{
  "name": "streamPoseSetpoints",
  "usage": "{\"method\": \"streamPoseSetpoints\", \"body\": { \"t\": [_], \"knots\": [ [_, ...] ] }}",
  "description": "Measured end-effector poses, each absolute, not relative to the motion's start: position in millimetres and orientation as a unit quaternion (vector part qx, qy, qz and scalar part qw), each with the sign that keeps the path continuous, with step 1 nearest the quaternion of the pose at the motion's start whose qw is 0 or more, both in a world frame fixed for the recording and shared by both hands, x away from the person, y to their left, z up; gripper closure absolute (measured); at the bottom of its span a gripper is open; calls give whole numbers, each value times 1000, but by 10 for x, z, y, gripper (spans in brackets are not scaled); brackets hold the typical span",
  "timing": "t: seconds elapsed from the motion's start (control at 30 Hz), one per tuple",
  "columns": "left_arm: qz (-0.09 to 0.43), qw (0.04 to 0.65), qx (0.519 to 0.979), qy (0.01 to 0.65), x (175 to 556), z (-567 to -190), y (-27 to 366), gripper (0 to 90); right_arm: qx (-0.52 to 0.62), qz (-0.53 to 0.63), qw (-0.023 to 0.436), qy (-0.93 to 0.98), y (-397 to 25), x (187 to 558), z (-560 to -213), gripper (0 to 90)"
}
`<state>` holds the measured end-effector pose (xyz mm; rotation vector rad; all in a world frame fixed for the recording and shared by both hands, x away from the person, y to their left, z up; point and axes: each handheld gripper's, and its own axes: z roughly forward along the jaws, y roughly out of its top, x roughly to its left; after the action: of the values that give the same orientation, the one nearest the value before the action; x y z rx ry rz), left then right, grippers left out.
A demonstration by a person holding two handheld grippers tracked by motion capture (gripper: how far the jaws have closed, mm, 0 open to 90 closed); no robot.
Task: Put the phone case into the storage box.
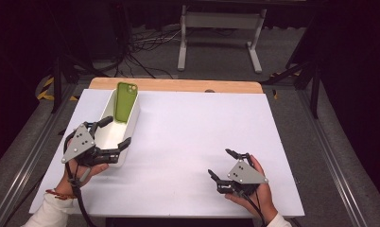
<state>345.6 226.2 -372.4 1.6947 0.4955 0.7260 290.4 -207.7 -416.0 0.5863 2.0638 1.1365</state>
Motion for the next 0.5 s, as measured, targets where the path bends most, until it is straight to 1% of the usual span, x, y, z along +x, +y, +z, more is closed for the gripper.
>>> {"method": "streamPoseSetpoints", "body": {
  "t": [0.33,0.5],
  "knots": [
    [301,587,724,201,3387,-3781,2174,68,225,440,350,796,-2072,2891,-4151,166],
    [296,591,725,195,3356,-3790,2152,58,224,440,350,796,-2067,2884,-4147,166]
  ]
}}
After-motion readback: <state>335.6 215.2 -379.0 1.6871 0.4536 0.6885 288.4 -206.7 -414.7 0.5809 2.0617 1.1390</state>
